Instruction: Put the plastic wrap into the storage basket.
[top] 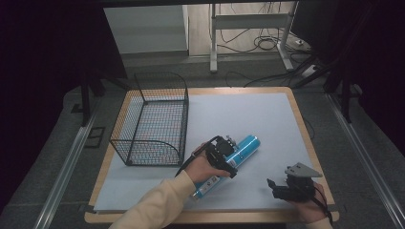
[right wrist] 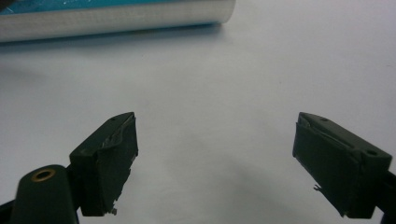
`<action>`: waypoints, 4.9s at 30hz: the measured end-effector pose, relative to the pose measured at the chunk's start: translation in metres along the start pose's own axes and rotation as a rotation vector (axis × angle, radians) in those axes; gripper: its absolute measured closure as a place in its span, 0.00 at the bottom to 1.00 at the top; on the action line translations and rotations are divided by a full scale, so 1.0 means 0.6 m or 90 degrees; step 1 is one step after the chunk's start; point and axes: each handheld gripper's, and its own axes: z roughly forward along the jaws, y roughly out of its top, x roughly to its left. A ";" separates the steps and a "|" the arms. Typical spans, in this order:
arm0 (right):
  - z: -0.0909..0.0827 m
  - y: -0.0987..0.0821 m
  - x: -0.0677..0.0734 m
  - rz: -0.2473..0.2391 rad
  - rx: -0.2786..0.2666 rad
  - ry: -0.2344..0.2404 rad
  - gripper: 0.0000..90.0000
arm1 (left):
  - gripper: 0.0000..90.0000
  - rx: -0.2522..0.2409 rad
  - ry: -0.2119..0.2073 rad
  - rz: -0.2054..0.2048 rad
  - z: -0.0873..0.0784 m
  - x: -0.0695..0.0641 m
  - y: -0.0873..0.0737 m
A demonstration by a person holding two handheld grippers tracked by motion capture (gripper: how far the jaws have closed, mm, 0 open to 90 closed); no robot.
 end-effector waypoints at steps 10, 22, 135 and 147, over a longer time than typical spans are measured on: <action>0.001 0.001 -0.001 0.002 -0.001 0.001 0.16 | 0.24 0.049 0.002 -0.024 0.030 0.006 0.007; 0.001 0.000 0.000 0.001 0.003 -0.001 0.16 | 0.34 0.065 -0.007 -0.052 0.045 0.009 0.006; -0.002 0.001 -0.009 0.011 -0.013 -0.024 0.16 | 0.35 -0.049 -0.011 -0.034 -0.162 0.076 0.056; -0.003 0.001 -0.009 0.009 -0.012 -0.023 0.16 | 0.35 -0.055 0.001 -0.050 -0.173 0.094 0.067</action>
